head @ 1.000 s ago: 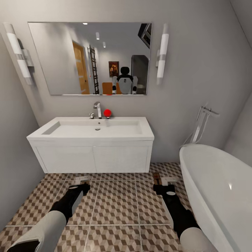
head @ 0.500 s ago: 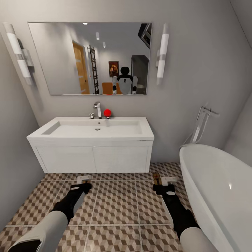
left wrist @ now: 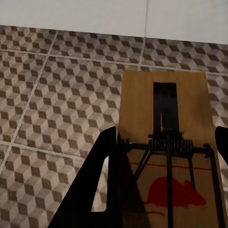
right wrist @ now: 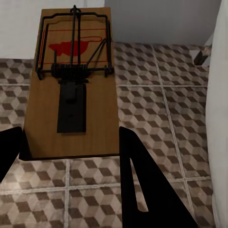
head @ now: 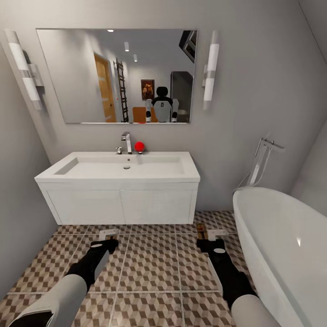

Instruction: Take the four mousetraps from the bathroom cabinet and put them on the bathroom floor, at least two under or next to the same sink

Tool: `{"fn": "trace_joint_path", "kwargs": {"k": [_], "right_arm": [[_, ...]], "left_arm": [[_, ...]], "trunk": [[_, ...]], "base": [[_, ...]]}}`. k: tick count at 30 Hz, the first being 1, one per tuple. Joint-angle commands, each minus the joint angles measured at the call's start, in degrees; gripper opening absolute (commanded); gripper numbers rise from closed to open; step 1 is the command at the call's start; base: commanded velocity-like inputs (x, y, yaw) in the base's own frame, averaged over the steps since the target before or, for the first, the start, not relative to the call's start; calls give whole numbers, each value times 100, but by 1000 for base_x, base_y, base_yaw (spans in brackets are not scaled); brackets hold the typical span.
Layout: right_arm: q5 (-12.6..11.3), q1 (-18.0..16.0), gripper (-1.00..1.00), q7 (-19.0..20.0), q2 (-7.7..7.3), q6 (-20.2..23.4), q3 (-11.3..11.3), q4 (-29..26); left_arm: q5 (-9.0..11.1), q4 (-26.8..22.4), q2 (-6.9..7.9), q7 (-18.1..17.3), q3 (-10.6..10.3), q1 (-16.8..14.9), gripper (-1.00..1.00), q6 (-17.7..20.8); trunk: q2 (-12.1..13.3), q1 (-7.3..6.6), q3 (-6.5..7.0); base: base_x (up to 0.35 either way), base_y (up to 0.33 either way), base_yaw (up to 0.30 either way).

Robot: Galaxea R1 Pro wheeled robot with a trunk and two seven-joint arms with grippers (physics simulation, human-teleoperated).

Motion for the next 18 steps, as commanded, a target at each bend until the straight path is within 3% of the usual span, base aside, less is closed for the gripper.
{"fn": "trace_joint_path", "kwargs": {"k": [1, 18], "right_arm": [[43, -2, -100, 16, 21, 34, -18, -5], [43, -2, -100, 32, 36, 26, -20, 400]], "left_arm": [[-40, 36, -5, 11, 23, 2, -100, 27], [-47, 244, -48, -10, 11, 6, -100, 0]], "trunk": [[-3, 0, -6], [-3, 0, -25]], "base": [[0, 0, 0], [0, 0, 0]]}}
